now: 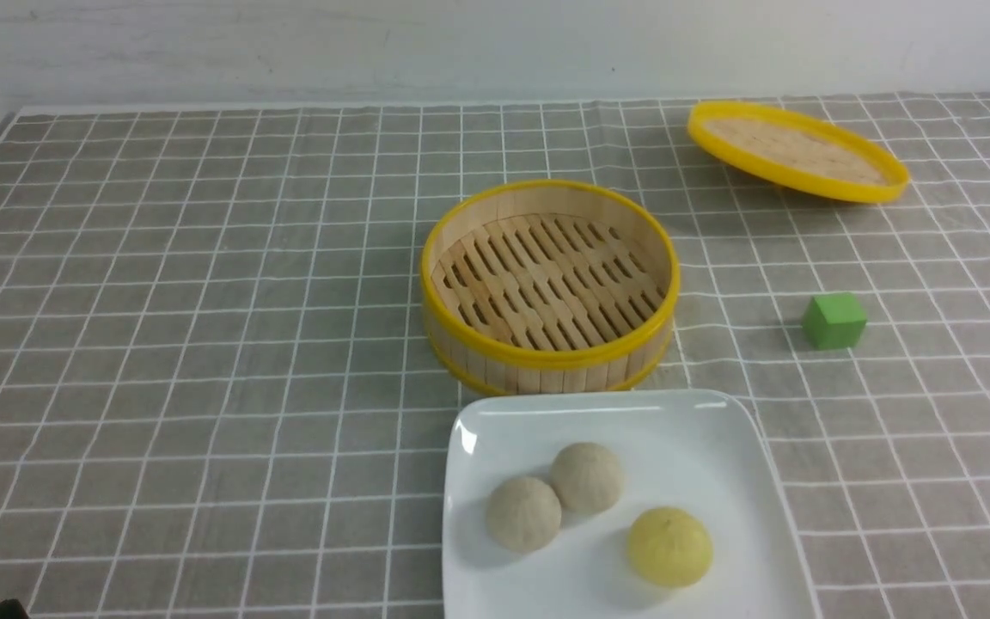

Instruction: Put the steamed buns into the plate on the grey tablecloth.

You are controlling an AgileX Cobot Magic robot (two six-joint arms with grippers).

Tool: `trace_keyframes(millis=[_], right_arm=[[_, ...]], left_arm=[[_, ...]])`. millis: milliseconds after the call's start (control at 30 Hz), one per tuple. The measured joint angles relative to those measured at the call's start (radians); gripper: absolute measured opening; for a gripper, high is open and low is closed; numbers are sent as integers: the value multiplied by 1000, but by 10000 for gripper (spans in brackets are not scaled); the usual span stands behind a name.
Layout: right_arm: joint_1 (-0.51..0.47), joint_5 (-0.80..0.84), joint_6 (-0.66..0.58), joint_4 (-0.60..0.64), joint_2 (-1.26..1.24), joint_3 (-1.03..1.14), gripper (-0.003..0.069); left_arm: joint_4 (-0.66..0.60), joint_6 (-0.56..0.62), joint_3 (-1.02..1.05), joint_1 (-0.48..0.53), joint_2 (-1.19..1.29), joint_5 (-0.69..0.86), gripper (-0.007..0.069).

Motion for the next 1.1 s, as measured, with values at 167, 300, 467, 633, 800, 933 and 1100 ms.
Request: trace_keyframes(millis=[167, 300, 467, 633, 800, 933, 1100], right_arm=[[0, 0, 0, 0, 0, 0, 119], [0, 0, 0, 0, 0, 0, 123], [0, 0, 0, 0, 0, 0, 131], [0, 0, 0, 0, 0, 0, 134], [0, 0, 0, 0, 0, 0, 136], [0, 0, 0, 1, 0, 0, 141], [0, 0, 0, 1, 0, 0, 145]], left_arm=[[4, 1, 0, 0, 0, 1, 64], [18, 4, -1, 5, 0, 5, 69], [37, 4, -1, 60, 0, 7, 72], [39, 4, -1, 96, 0, 7, 76], [40, 4, -1, 101, 0, 8, 83], [43, 4, -1, 101, 0, 8, 87], [46, 4, -1, 101, 0, 8, 90]])
